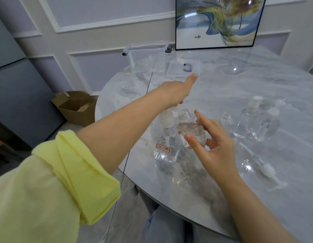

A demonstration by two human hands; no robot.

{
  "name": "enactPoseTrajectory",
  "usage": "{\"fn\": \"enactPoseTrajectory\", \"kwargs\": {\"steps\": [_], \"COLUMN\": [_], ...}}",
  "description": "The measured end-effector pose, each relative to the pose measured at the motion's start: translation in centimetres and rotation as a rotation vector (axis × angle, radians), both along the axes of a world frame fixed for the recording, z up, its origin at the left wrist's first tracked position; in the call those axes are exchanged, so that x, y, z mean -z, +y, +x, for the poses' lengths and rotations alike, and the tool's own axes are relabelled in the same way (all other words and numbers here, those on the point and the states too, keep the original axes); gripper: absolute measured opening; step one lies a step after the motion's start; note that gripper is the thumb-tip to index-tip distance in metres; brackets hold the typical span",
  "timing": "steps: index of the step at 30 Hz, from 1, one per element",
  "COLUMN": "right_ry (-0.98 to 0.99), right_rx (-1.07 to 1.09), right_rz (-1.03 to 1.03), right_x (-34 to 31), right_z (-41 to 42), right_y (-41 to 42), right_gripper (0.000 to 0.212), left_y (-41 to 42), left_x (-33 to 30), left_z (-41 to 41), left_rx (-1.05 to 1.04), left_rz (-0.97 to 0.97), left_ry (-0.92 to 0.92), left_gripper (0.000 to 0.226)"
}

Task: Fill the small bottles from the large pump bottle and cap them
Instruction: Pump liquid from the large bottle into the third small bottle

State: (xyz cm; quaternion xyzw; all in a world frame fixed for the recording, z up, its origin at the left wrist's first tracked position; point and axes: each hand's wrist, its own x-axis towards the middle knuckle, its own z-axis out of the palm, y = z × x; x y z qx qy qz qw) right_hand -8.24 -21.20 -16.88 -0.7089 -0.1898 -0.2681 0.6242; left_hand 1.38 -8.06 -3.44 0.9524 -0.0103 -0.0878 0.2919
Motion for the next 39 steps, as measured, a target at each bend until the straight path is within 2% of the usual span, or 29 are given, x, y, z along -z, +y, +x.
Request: {"fn": "enactPoseTrajectory", "kwargs": {"steps": [8,12,16,20,24,29,39], "right_ry": [-0.017,-0.026,-0.022,-0.024,-0.041,-0.052,-0.064], "right_rx": [0.010,-0.006,-0.009,-0.016,-0.006,0.008,0.012], "right_rz": [-0.010,-0.015,-0.003,-0.024,-0.019,-0.020,-0.036], "right_x": [-0.1,0.0,0.2,0.1,0.2,0.3,0.4], "right_z": [0.0,0.2,0.3,0.2,0.3,0.3,0.4], "right_y": [0.0,0.1,-0.1,-0.1,0.1,0.1,0.2], "right_gripper": [0.060,0.059,0.059,0.059,0.061,0.063,0.062], "left_y": [0.0,0.3,-0.4,0.3,0.5,0.1,0.2], "left_x": [0.1,0.5,0.2,0.0,-0.1,-0.6,0.0], "left_z": [-0.4,-0.1,0.2,0.3,0.3,0.3,0.3], "left_rx": [0.014,-0.010,0.031,0.038,0.043,0.060,0.048], "left_rz": [-0.003,0.032,0.069,0.073,0.041,0.114,0.074], "left_ry": [-0.059,0.003,-0.030,0.083,0.043,0.084,0.085], "left_gripper": [0.078,0.081,0.082,0.082,0.079,0.078,0.082]}}
